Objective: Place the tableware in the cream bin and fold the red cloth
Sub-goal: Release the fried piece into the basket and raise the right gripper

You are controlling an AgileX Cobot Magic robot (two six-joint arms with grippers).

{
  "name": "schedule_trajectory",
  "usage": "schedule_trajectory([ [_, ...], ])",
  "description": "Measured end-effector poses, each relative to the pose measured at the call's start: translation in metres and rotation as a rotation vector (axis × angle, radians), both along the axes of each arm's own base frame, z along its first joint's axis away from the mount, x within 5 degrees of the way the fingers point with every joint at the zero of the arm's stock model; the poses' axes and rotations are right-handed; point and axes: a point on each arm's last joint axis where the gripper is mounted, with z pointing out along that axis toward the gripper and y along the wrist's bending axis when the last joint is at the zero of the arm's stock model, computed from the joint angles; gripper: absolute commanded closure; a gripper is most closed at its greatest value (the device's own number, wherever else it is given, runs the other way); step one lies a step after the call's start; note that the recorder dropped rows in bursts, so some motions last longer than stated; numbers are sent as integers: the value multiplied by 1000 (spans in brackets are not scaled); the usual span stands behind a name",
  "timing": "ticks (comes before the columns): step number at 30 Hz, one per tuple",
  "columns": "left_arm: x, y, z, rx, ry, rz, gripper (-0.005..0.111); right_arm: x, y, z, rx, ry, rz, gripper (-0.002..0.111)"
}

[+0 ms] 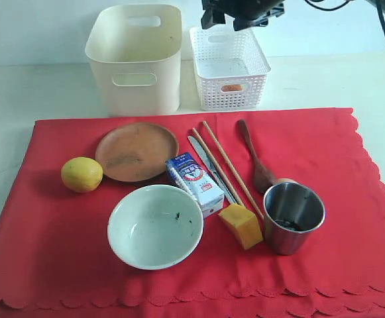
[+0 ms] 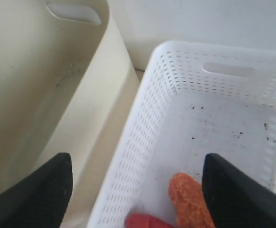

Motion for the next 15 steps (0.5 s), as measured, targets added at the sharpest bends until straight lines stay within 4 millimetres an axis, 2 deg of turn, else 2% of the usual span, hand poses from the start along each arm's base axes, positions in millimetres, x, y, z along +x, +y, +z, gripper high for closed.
schedule_trajectory([
  [6,0,0,0,0,0,0,107,-13,-4,37,-18,47,-13,41],
  [15,0,0,0,0,0,0,107,-45,-21,91,-125,119,-66,45],
])
